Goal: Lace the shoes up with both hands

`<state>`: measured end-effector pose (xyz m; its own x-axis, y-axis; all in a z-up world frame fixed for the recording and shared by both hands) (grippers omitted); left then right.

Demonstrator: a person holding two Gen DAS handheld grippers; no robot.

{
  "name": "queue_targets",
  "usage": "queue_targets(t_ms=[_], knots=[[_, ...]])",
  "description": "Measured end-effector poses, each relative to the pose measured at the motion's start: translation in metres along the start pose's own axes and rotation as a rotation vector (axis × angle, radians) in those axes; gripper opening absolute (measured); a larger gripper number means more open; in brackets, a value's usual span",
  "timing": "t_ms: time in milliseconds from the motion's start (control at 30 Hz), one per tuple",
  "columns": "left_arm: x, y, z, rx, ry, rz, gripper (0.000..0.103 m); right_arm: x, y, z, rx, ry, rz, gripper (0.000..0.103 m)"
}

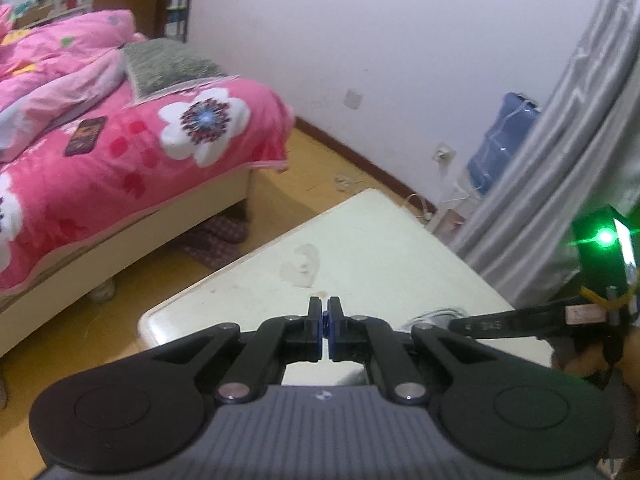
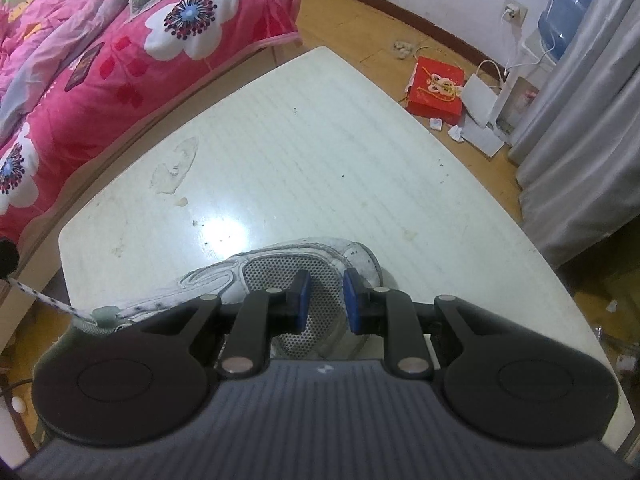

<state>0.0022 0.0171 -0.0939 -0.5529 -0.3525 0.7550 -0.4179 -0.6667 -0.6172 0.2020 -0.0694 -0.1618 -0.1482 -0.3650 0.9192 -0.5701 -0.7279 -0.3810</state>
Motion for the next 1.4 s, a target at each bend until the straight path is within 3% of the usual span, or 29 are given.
queue_targets(t_ms=[200,300,367,467,500,567,633,1000,1133,1267,1400], knots=[[0.001,-0.006,-0.02,0.061,-0.081,-0.023,0.003,0.0,0.001,-0.001,0.012,-0.008,0.007,0.017],[0.009,-0.011,-0.019,0.129,0.019,0.012,0.011,0.0,0.0,0.0,0.016,-0.013,0.008,0.017],[0.02,-0.016,-0.019,0.191,0.102,0.069,0.04,0.0,0.0,0.001,0.017,-0.017,0.012,0.017],[0.033,-0.018,-0.021,0.256,0.178,0.124,0.062,0.0,0.001,0.002,0.022,-0.023,0.019,0.017],[0.035,-0.018,-0.021,0.263,0.185,0.136,0.065,-0.001,0.001,0.003,0.024,-0.025,0.021,0.018],[0.038,-0.018,-0.019,0.229,0.156,0.157,0.085,-0.001,0.001,0.003,0.025,-0.028,0.024,0.018],[0.039,-0.018,-0.016,0.19,0.115,0.166,0.095,-0.001,0.0,0.004,0.024,-0.03,0.026,0.018],[0.012,-0.011,-0.02,0.015,-0.238,-0.051,0.096,0.001,0.003,-0.001,0.033,0.005,0.045,0.018],[0.003,-0.004,-0.035,0.085,-0.256,-0.144,0.096,0.002,0.004,-0.003,0.042,0.024,0.051,0.018],[-0.001,0.003,-0.048,0.065,-0.332,-0.194,0.096,0.002,0.003,-0.003,0.042,0.028,0.043,0.018],[-0.002,0.009,-0.058,0.1,-0.321,-0.231,0.096,0.002,0.003,-0.005,0.049,0.041,0.037,0.018]])
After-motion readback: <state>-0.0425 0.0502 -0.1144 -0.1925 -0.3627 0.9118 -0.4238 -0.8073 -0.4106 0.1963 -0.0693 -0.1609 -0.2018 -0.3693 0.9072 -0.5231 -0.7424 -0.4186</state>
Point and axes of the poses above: each gripper's, at about its wrist camera, not at the fingertips, and x roughly against the way its jaws point, z to its right, y to its underside, the point moved 8 cm from there along -x, roughly the way its jaws point, and after that the axes turned 1 degree about x, right-handed, at the moved point
